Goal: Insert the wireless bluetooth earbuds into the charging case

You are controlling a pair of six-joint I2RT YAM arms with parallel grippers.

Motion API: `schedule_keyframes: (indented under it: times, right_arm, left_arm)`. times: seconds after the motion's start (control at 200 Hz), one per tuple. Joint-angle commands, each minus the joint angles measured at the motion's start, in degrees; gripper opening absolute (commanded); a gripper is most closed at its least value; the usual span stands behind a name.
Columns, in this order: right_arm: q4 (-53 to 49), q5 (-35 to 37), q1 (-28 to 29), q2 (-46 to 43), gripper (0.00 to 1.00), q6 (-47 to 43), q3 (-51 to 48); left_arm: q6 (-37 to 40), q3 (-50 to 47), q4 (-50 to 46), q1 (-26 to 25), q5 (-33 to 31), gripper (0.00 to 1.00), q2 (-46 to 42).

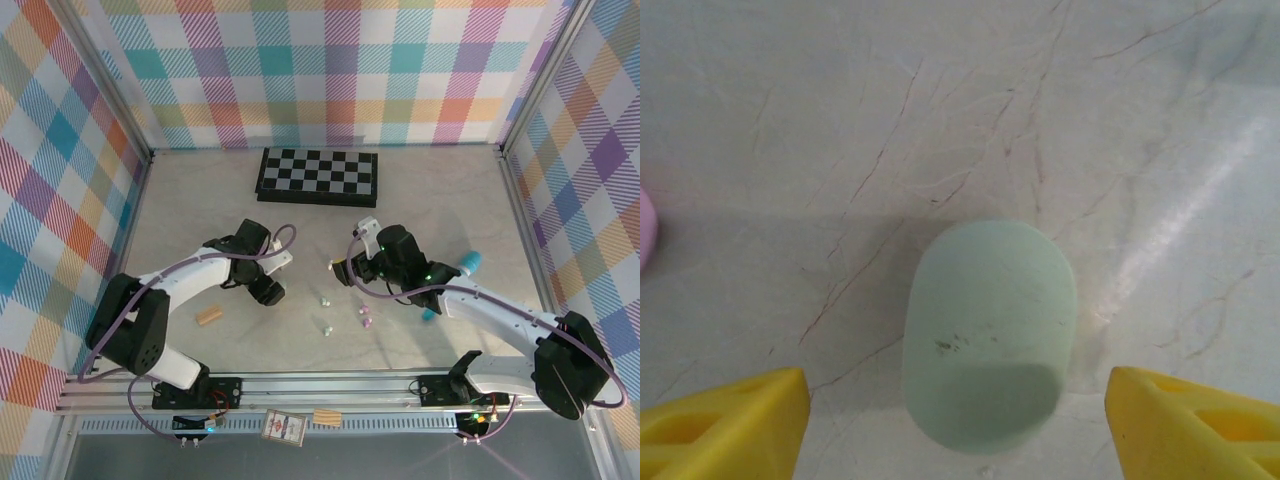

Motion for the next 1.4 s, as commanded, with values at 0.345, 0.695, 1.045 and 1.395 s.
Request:
schedule_keyframes:
  times: [0.345, 0.695, 1.045, 1.395]
  right_arm:
    - [2.1, 0.1, -1.1, -3.1, 0.99, 0.4, -2.5]
    - [-5.6, -8.1, -7.0, -4.2, 0.99, 18.8, 2.2]
    - [-7.2, -28.2, -10.5, -1.1, 0.96, 31.9, 7.7]
    - [-1.9, -43.9, -10.6, 5.2, 0.67, 37.4, 10.9]
  left_arm:
    - [-0.9, -0.7, 2.0, -2.4, -2.0, 0.37, 3.7]
    - [-0.8, -1.0, 2.9, -2.6, 5.0, 0.28, -8.5]
    - [-1.0, 2.1, 12.8, -5.4, 14.1, 0.28, -18.6]
    - [2.5, 8.6, 14.6, -12.1, 14.1, 0.28, -15.8]
